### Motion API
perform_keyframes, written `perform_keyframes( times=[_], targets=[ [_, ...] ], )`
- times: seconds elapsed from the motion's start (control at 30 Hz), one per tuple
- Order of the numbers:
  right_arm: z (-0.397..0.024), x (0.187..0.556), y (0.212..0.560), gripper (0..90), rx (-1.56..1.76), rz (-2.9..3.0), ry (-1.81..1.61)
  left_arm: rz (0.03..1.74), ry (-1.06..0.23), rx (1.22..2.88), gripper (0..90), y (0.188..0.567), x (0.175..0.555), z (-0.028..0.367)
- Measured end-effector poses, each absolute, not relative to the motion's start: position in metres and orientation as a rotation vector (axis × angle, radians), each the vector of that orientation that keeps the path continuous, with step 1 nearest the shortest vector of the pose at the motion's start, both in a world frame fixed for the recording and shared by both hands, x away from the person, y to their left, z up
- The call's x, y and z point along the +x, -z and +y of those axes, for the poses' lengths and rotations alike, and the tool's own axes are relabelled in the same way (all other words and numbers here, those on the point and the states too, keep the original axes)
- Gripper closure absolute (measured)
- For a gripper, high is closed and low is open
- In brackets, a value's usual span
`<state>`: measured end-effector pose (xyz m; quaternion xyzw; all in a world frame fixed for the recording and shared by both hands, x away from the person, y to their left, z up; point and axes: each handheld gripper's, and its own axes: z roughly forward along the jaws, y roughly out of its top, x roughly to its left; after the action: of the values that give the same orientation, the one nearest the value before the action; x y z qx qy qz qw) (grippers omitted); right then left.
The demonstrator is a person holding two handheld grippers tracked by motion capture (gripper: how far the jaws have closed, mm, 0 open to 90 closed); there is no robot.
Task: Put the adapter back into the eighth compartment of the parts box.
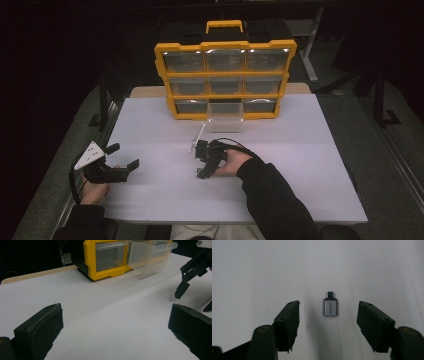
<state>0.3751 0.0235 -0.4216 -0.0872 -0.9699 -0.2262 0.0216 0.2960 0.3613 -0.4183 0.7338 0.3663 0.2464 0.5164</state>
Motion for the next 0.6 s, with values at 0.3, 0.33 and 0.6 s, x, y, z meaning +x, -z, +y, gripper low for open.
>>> perform_keyframes(
  times=[0.3, 0.33, 0.6],
  targets=[
    [0.029, 0.375, 0.426, 51.2, -0.241, -3.006, 0.68, 0.879, -0.591, 1.763, 0.0, 0.418, 0.296, 0.361],
    [0.03, 0.375, 0.427, 53.0, -0.233, -3.008, 0.678, 0.879, -0.59, 1.763, 0.0, 0.418, 0.296, 0.361],
    [0.037, 0.375, 0.427, 64.2, -0.192, -3.039, 0.664, 0.875, -0.589, 1.762, 0.0, 0.418, 0.296, 0.361]
  ],
)
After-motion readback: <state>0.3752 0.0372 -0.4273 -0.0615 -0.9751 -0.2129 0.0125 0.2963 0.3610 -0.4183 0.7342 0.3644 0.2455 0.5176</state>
